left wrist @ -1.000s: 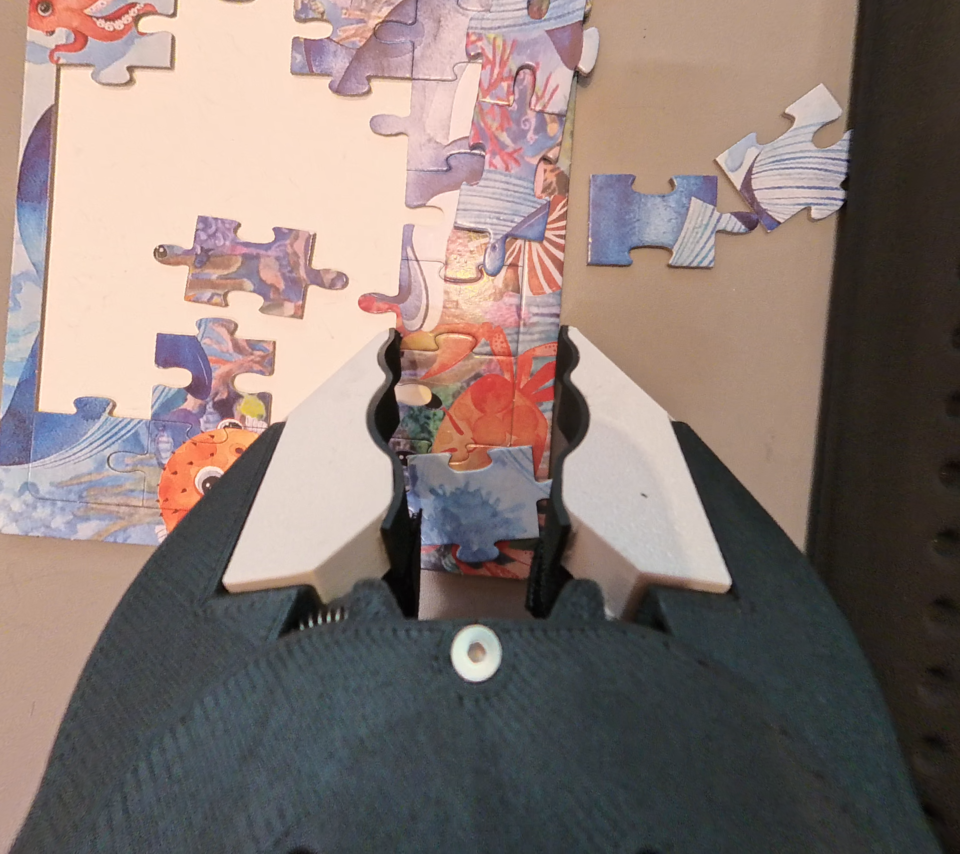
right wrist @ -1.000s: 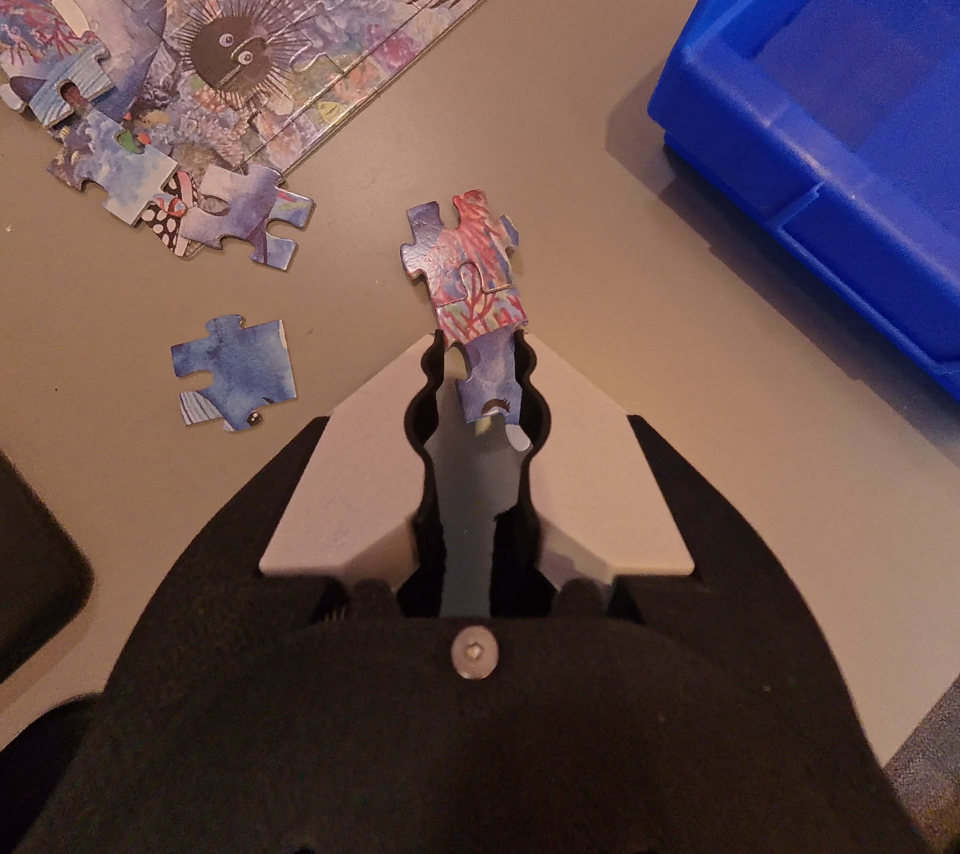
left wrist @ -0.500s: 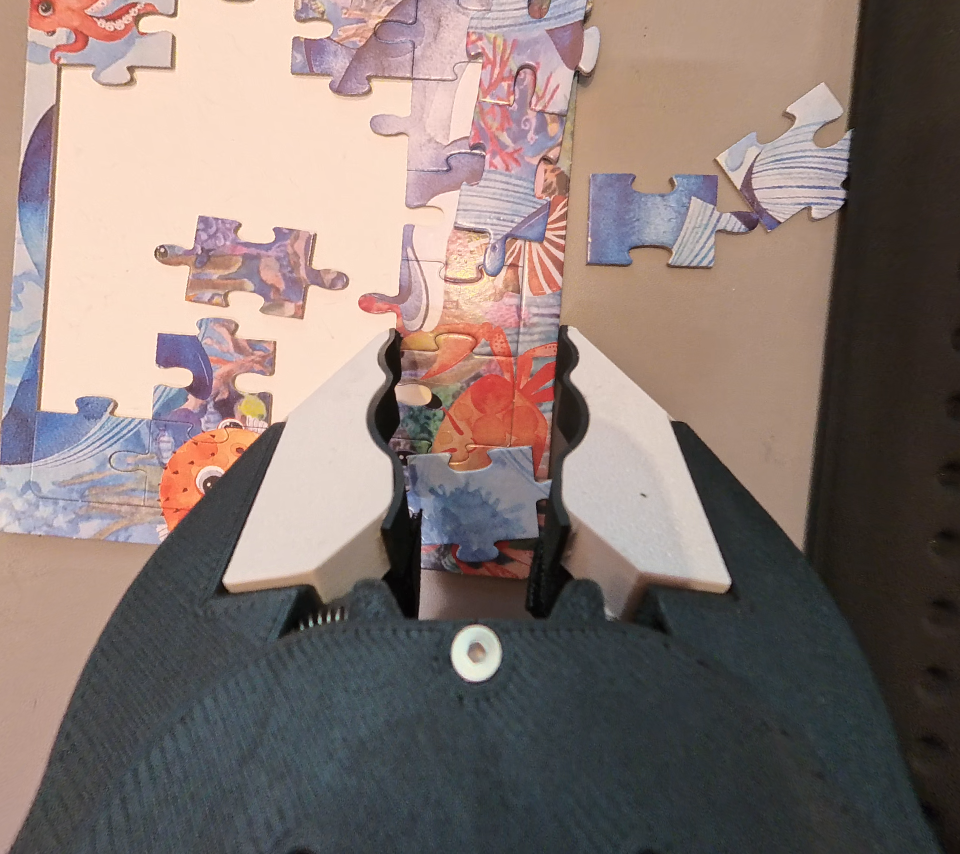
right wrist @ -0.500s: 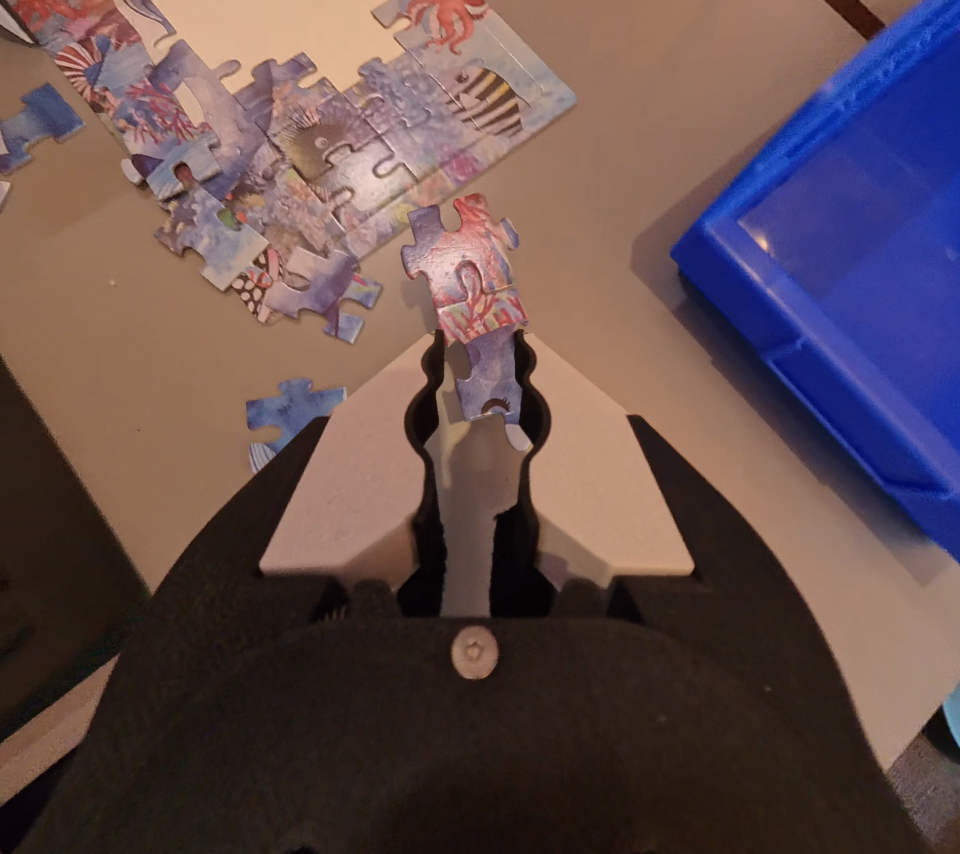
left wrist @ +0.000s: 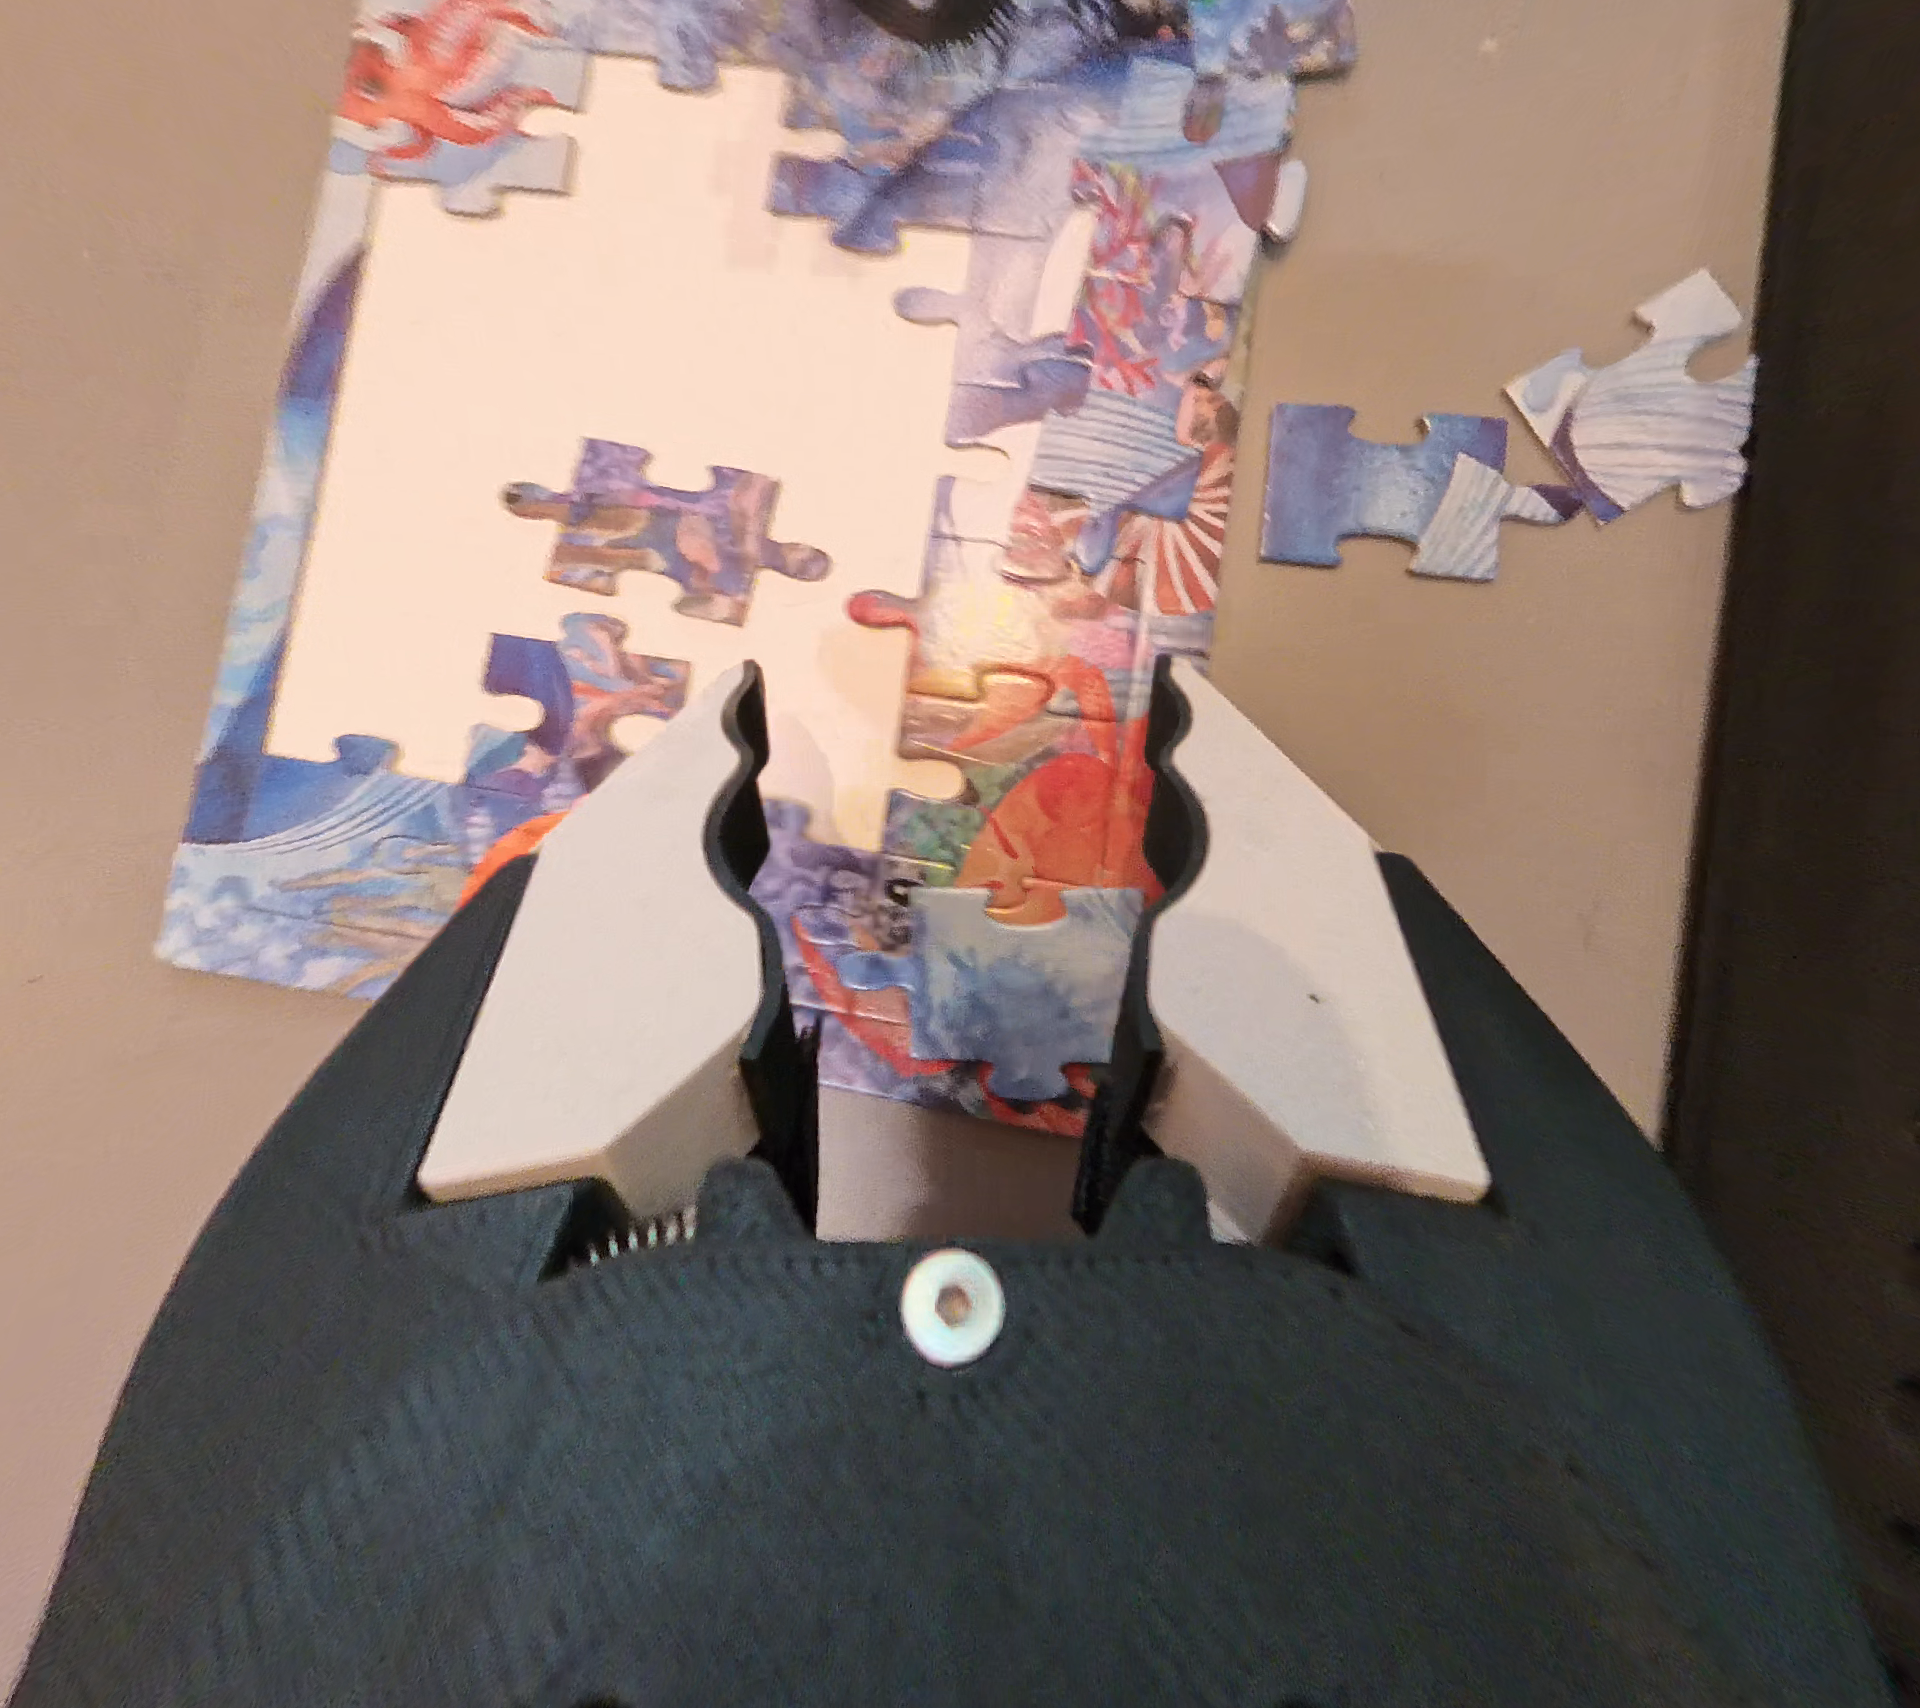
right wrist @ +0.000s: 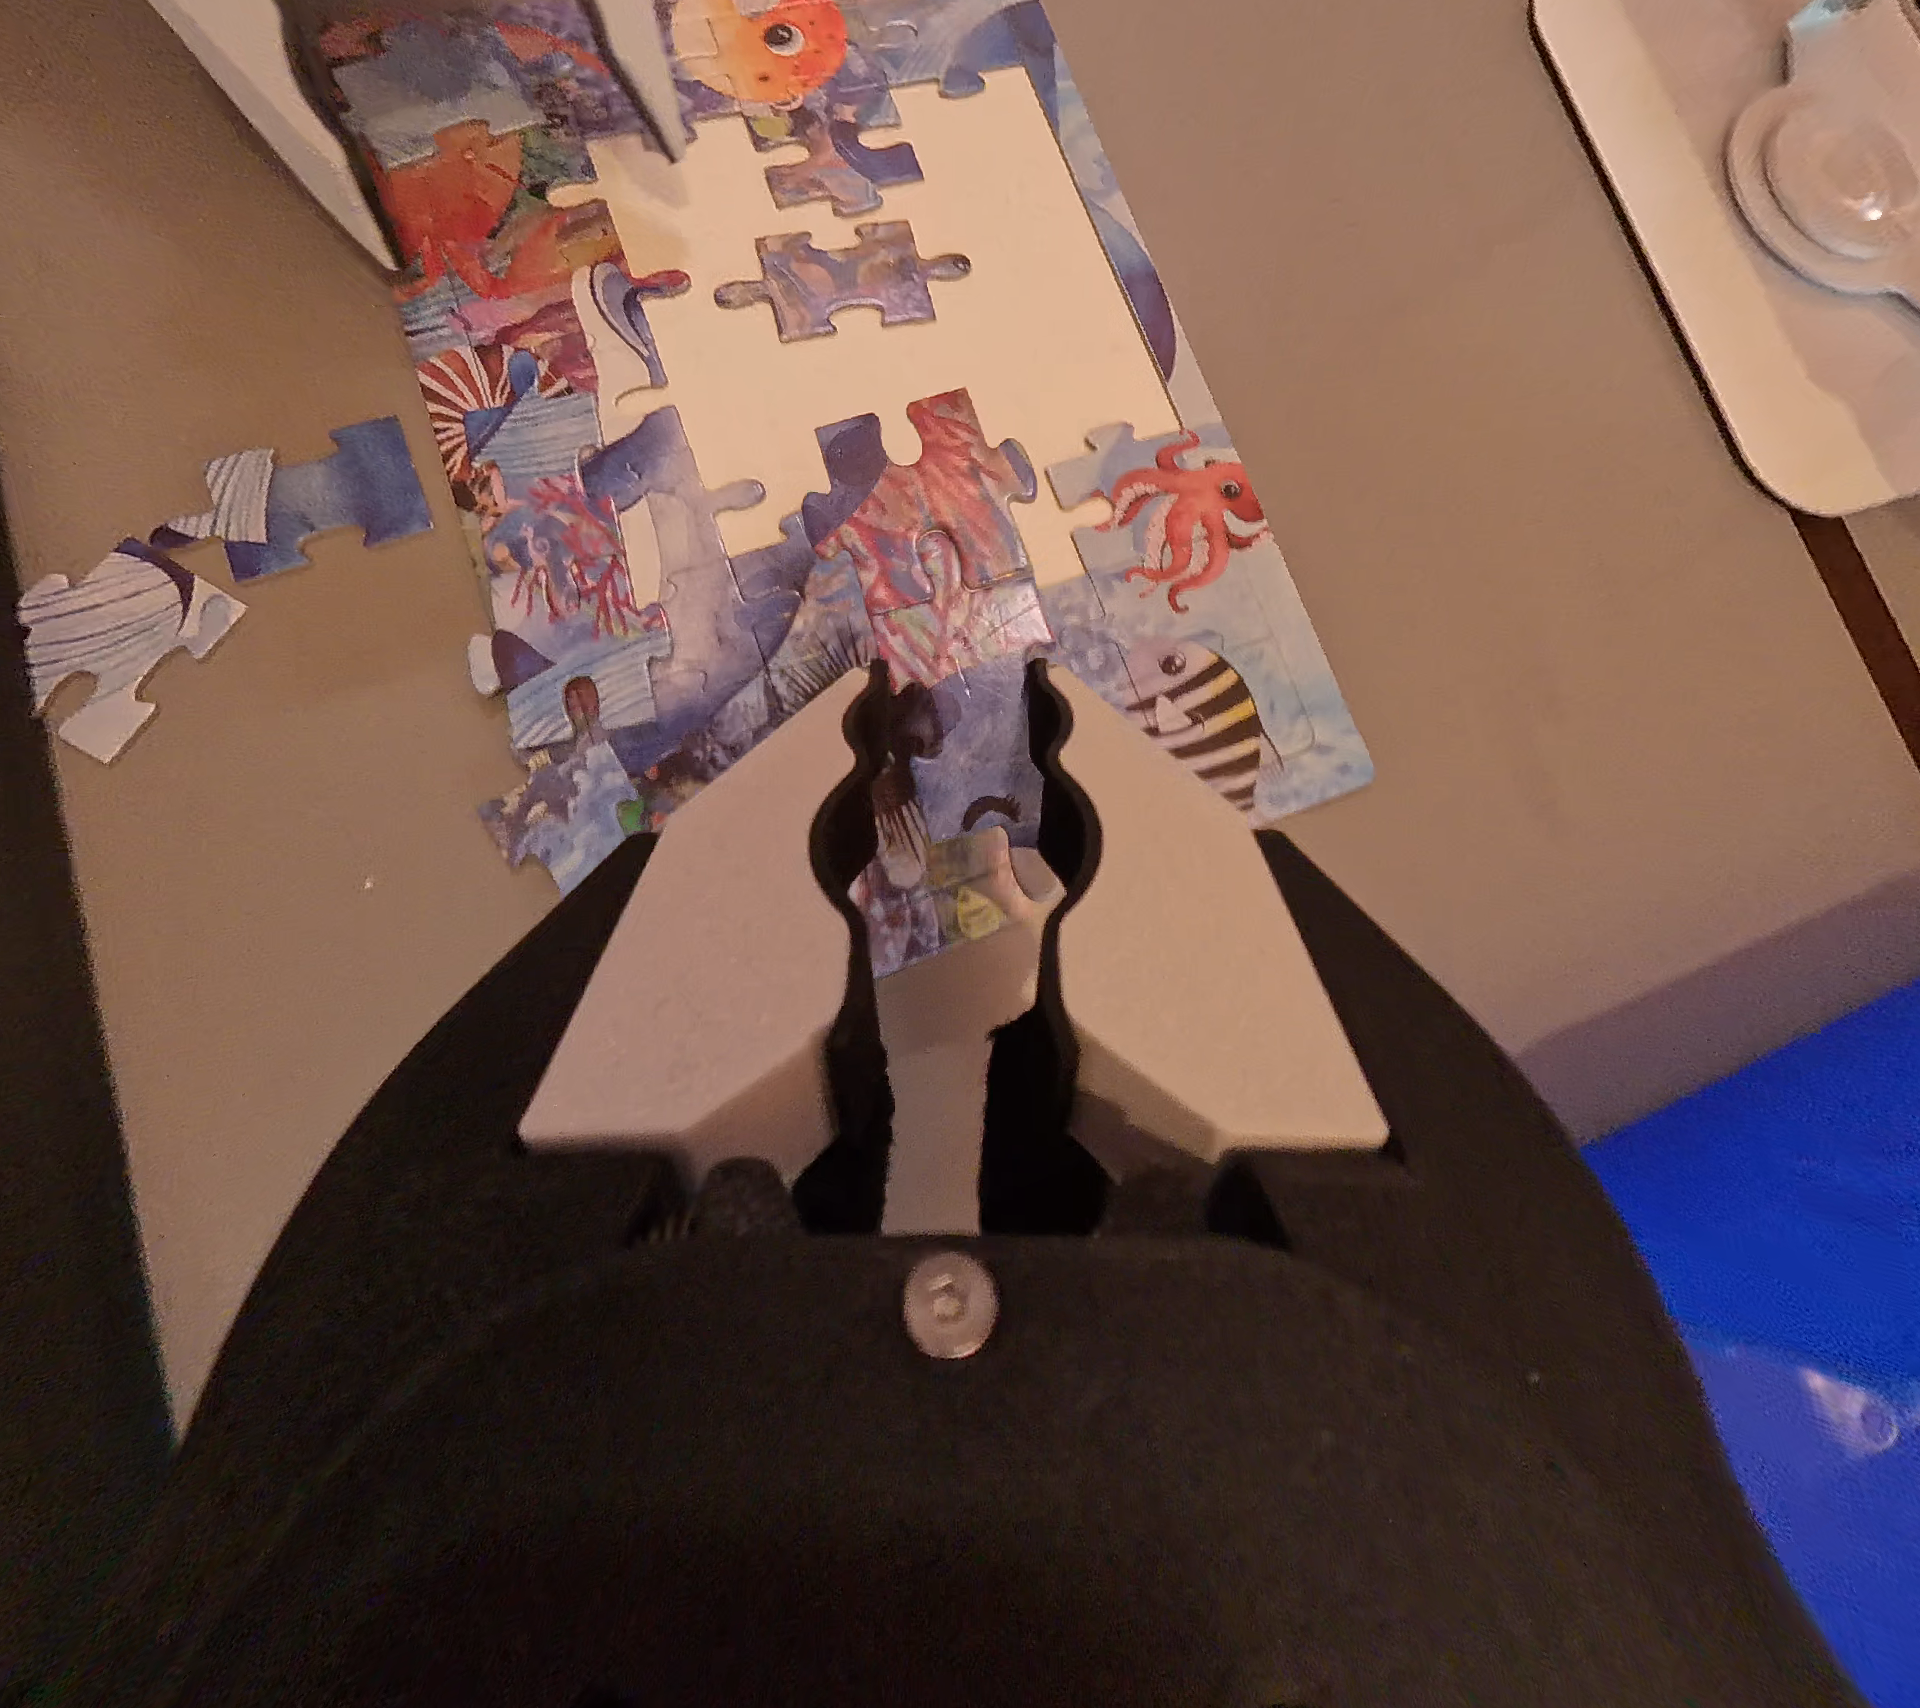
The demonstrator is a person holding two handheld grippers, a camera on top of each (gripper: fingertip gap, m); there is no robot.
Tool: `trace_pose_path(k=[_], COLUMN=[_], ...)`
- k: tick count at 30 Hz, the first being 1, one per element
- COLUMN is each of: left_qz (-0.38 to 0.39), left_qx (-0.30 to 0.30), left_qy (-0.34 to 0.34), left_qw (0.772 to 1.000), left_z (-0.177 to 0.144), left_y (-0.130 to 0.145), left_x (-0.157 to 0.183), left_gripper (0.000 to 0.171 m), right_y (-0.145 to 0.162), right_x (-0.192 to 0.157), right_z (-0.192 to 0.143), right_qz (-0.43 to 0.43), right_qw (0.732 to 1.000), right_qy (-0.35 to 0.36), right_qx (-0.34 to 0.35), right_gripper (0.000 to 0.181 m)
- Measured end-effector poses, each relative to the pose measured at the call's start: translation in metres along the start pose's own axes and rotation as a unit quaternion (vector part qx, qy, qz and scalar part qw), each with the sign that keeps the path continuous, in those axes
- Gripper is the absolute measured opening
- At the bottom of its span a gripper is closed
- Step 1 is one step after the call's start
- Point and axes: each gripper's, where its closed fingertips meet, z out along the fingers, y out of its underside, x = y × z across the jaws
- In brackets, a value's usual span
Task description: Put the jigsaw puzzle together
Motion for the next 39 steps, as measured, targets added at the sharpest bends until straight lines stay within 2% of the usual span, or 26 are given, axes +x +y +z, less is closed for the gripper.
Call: trace_pose_path(k=[5, 11, 15, 19, 23, 29, 33, 34, 39], left_qz=[-0.052, -0.123, -0.163, -0.201, -0.224, -0.243, -0.247, -0.246, -0.245], left_qx=[0.085, 0.171, 0.198, 0.245, 0.268, 0.307, 0.321, 0.322, 0.326], left_qy=[-0.028, -0.007, 0.049, 0.13, 0.175, 0.233, 0.239, 0.232, 0.21], left_qw=[0.995, 0.977, 0.965, 0.939, 0.921, 0.89, 0.883, 0.884, 0.888], left_z=[-0.015, -0.019, -0.015, -0.022, -0.028, -0.041, -0.045, -0.044, -0.046], left_y=[-0.022, -0.045, -0.054, -0.072, -0.08, -0.094, -0.1, -0.1, -0.098], left_x=[-0.026, -0.037, -0.03, -0.016, -0.011, -0.006, -0.008, -0.009, -0.018], left_gripper=[0.067, 0.064, 0.064, 0.059, 0.047, 0.006, 0.0, 0.0, 0.0], right_y=[-0.02, -0.041, -0.053, -0.062, -0.067, -0.073, -0.074, -0.073, -0.064], right_x=[-0.01, -0.027, -0.039, -0.05, -0.056, -0.058, -0.054, -0.054, -0.046], right_z=[0.014, 0.022, 0.019, 0.015, 0.011, 0.002, -0.001, -0.002, -0.011], right_qz=[-0.04, -0.092, -0.12, -0.146, -0.167, -0.189, -0.197, -0.196, -0.155], right_qw=[0.999, 0.996, 0.992, 0.989, 0.985, 0.981, 0.98, 0.98, 0.987], right_qy=[-0.007, -0.011, -0.012, -0.013, -0.009, 0.003, 0.014, 0.014, 0.027], right_qx=[0.006, 0.02, 0.033, 0.037, 0.036, 0.039, 0.036, 0.036, 0.032], right_gripper=[0.024, 0.025, 0.025, 0.025, 0.025, 0.025, 0.025, 0.02, 0.028])
